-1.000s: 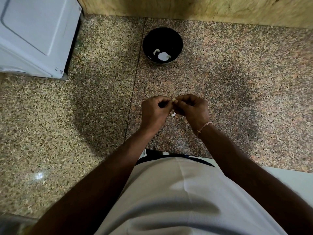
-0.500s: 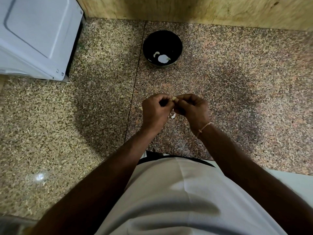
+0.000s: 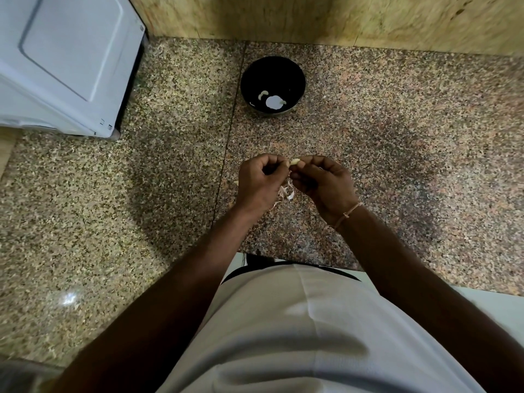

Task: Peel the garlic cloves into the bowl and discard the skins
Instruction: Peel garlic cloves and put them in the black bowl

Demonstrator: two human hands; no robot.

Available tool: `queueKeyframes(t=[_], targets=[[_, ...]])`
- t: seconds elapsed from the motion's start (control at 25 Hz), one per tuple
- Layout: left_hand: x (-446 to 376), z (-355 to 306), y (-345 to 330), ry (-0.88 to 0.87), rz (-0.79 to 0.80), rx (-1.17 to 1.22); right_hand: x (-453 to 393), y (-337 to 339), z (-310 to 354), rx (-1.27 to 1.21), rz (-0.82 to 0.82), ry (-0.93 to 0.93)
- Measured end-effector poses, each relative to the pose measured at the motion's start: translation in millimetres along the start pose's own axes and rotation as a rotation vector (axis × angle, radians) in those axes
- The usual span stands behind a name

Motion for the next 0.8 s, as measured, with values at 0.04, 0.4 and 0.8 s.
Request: queueKeyframes(t=[0.04,0.4,0.8], targets=[[1.6,0.4,0.7,0.019,-0.008,0.027,-0.3,1.5,1.5,0.014,-0.012,0.021],[9.2,0.3,2.4,0.136,-0.057,0.122,1.3,4.3,20.2,0.346,-0.112,0.357],[3.1,2.3,4.7,0.088,-0.087,0.081,1.1,0.7,21.1,0.399,-0.092,0.414]])
Point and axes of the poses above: each hand's wrist, its own x-axis away from the middle knuckle, its own y-axis out of the back of the hand, z = x × y, the point moved 9 cm from there along -x, towards the middle knuckle, and after that the axes turned 11 degrees about -z, right-handed, at the moved point
